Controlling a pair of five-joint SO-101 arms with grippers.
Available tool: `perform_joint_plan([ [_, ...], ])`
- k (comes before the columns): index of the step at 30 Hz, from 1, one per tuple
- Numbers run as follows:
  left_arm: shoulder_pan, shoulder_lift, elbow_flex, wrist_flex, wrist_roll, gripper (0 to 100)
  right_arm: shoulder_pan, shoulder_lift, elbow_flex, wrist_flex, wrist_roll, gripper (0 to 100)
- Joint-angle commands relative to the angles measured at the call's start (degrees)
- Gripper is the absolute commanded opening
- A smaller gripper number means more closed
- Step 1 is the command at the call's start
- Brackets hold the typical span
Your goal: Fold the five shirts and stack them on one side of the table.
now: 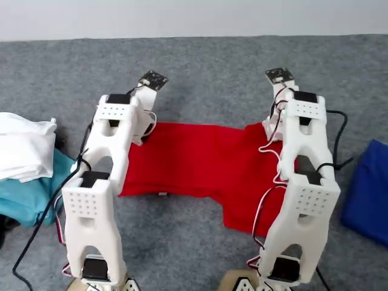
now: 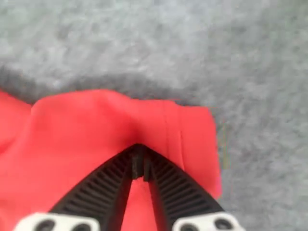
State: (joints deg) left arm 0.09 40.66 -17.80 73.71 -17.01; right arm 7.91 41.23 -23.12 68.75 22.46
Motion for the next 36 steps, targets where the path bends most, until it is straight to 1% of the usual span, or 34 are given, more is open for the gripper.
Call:
perform_joint_plan([
  [1, -2.73, 2.81, -7.52, 6.77, 0.35, 1, 3.03, -0.22, -3.60, -0.22, -0.18, 0.9],
  [7, -6.59, 9.49, -18.42, 15.47, 0.26, 1, 4.18, -0.40, -4.22, 1.98, -0.09, 0.9],
  [12, -8.44, 9.76, -23.96, 19.52, 0.26, 1, 3.74, -0.40, -8.26, 6.81, -0.09, 0.9],
  [18, -7.30, 4.48, -28.97, 23.12, 0.35, 1, 3.74, -0.40, -15.38, 12.26, -0.18, 0.9],
  [24, -5.54, -0.26, -28.88, 24.09, 0.53, 1, 3.12, -0.40, -21.89, 19.74, -0.18, 0.9],
  [30, -5.54, -6.68, -28.97, 24.18, 0.70, 1, 1.10, -0.40, -36.31, 33.80, -0.53, 0.9],
  [33, -4.31, -11.43, -28.88, 24.26, 0.70, 1, 1.45, -2.68, -41.14, 34.33, -1.76, 0.9],
  [36, -1.49, -15.21, -28.88, 26.20, 0.70, 1, 1.10, -8.66, -40.79, 34.24, -1.85, 0.9],
])
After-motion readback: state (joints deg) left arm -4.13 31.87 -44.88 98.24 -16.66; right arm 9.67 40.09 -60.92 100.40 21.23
